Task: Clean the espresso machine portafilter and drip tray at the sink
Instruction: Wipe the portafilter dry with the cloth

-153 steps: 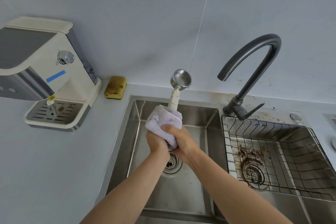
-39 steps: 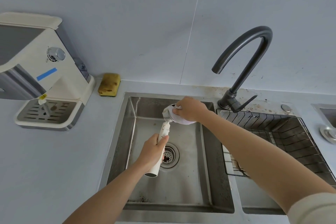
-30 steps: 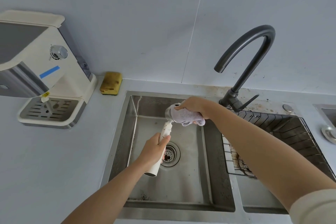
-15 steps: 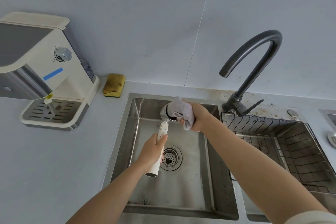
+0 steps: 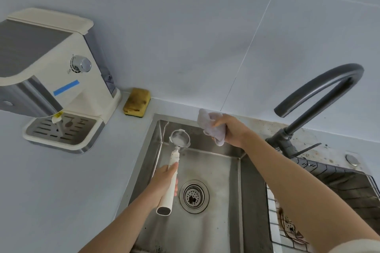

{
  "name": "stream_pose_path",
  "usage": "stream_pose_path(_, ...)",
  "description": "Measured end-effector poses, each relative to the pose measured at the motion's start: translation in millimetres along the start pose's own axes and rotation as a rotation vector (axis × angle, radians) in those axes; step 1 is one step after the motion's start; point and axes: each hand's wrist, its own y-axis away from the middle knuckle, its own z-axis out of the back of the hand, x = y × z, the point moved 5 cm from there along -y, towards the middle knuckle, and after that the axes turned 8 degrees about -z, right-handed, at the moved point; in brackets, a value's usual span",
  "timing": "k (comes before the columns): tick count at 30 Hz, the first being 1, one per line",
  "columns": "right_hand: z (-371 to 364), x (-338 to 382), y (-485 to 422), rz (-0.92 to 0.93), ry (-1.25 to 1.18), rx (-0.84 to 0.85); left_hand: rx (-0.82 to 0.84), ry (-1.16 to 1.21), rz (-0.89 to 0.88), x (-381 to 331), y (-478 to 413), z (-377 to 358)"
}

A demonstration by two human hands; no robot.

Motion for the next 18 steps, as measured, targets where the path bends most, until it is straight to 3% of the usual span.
stream_pose_path(4, -4.4, 19.1, -55.3, -0.129, -0.154, -0.135, 0.034, -0.018, 0.027, -4.0, -16.2, 7.4)
stream_pose_path(5, -8.6, 23.8, -59.0, -0.040, 0.228, -0.151, 0.041, -0.032, 0.028, -6.0, -20.4, 9.5)
stream_pose_path(6, -1.9, 28.4, -53.6, -0.014, 0.565, -0.307, 0.047, -0.045, 0.028, -7.9, -24.6, 11.4)
stream_pose_path(7, -5.3, 34.2, -60.6, 0.152, 0.647, -0.345, 0.055, -0.056, 0.026, -9.6, -29.0, 12.9)
stream_pose_path(11, -17.3, 50.8, -81.6, 0.373, 1.094, -0.287, 0.085, -0.085, 0.025, -13.6, -43.0, 17.0)
stream_pose_path(14, -7.7, 48.9, -103.3, 0.337, 1.328, -0.333, 0.093, -0.106, 0.019, -14.6, -51.4, 18.0)
stream_pose_path(18, 18.7, 39.6, -116.4, 0.153, 1.424, -0.526, 0.091, -0.127, 0.018, -14.9, -58.9, 17.4)
